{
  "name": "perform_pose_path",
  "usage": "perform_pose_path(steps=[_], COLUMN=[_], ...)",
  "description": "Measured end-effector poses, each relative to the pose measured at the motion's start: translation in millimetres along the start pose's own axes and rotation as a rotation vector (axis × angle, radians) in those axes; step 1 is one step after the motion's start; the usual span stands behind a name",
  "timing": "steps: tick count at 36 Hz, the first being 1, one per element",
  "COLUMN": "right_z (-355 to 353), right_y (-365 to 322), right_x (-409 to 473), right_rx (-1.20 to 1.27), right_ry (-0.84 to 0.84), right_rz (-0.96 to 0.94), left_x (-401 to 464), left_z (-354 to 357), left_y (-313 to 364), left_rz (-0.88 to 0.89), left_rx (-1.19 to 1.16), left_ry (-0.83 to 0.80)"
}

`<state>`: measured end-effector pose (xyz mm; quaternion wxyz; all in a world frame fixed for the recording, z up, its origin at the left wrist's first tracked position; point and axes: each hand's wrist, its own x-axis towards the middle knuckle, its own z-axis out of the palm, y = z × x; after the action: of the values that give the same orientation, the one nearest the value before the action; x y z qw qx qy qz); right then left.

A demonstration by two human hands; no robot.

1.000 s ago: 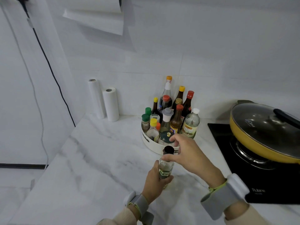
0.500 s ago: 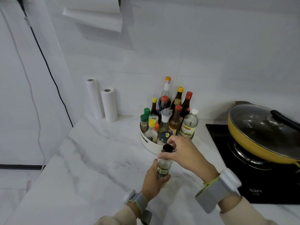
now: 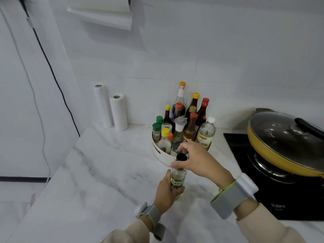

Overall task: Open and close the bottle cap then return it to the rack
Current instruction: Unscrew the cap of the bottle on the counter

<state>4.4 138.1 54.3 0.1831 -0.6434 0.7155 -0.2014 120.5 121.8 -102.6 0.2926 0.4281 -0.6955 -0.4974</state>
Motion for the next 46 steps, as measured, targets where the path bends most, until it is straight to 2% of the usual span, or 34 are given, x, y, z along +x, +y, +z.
perform_pose_path(steps=[3, 7, 10, 13, 17, 20, 27, 30, 33, 36, 38, 42, 46], right_z=[3.9, -5.1, -14.3, -16.9, -8.6, -2.9, -13.6, -17.9, -15.6, -0.9, 11.9, 26.4, 30.1], right_y=[-2.9, -3.4, -6.8, -9.2, -14.6, -15.1, -11.6, -6.4, -7.4, -10.8, -10.1, -5.9, -1.4], right_x=[1.8, 1.7, -1.1, -2.4, 0.0, 2.5, 6.5, 7.6, 4.8, 1.4, 0.0, -0.8, 1.4], right_rx=[-0.039, -0.121, -0.066, -0.046, -0.197, -0.242, -0.177, -0.121, -0.065, -0.254, -0.350, -0.450, -0.389], right_ry=[-0.017, -0.131, -0.186, -0.120, -0.001, 0.015, -0.183, -0.239, -0.152, 0.010, 0.047, 0.097, 0.176], right_rz=[-0.040, -0.173, -0.161, -0.075, 0.064, 0.040, -0.117, -0.105, -0.005, 0.137, 0.194, 0.113, 0.063], left_x=[-0.4, 1.6, 3.4, 6.1, 14.3, 19.5, 23.4, 24.1, 25.1, 27.3, 28.4, 28.4, 27.0], left_z=[0.3, -0.3, -2.6, -4.0, -3.7, -1.9, 0.2, 0.2, 1.1, 3.8, 4.9, 6.7, 7.2], left_y=[-1.4, -1.6, 3.6, 18.2, 38.7, 36.3, 35.3, 33.6, 32.1, 27.7, 26.5, 28.9, 29.1], left_rz=[0.000, -0.004, -0.028, 0.028, 0.095, 0.090, 0.138, 0.147, 0.154, 0.149, 0.147, 0.151, 0.153], left_rx=[-0.005, -0.019, -0.061, -0.128, -0.199, -0.270, -0.292, -0.310, -0.283, -0.288, -0.299, -0.353, -0.376], left_ry=[0.004, -0.011, -0.002, 0.067, 0.086, 0.086, 0.047, 0.052, 0.080, 0.113, 0.111, 0.117, 0.138])
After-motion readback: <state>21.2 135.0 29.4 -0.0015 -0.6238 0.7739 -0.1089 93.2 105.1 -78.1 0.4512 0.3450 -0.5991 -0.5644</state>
